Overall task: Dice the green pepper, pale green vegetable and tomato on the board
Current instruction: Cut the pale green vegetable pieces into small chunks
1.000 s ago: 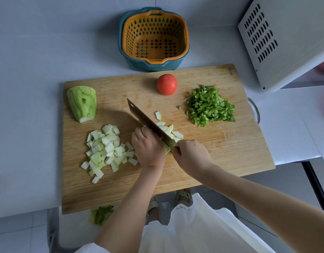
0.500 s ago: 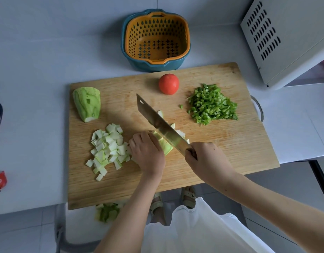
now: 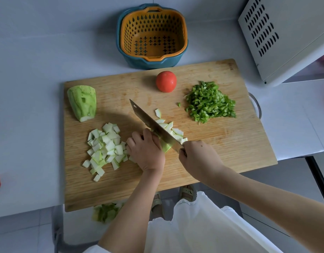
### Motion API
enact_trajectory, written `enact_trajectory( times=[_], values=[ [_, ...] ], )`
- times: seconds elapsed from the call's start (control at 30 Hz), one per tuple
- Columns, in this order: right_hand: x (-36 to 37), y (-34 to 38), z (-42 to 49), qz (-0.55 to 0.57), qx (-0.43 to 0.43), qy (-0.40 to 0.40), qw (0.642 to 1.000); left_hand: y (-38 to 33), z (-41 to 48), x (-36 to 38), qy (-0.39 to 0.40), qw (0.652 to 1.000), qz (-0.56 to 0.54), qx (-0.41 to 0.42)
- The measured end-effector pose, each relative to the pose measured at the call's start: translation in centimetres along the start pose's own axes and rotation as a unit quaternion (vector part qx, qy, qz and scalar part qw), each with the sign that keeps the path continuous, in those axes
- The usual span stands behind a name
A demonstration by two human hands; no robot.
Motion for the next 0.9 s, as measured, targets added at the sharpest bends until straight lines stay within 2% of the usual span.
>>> enact_trajectory(
  times=[0.23, 0.47, 0.9],
  values=[
    [0.7, -0.6, 0.9, 0.049, -0.001, -0.027, 0.998, 0.1, -0.1, 0.2, -0.017, 1.000, -0.007, 0.004],
    [-0.8, 0.3, -1.8, -0.020, -0.012, -0.012, 1.000, 0.0, 0.1, 0.2, -0.008, 1.000, 0.015, 0.011],
    [-0.9, 0.4, -1.4, -0.025, 0.002, -0.002, 1.000, 0.1, 0.0, 0.4, -0.006, 1.000, 0.012, 0.012]
  ],
)
Point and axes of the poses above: each hand's wrist, its own z-axis towards the middle knuckle, its own x-axis out of the palm, y = z × x, the point moved 5 cm from there along z, towards the middle knuckle, and after that the axes turned 3 degrees about -x, right-handed, at the moved point
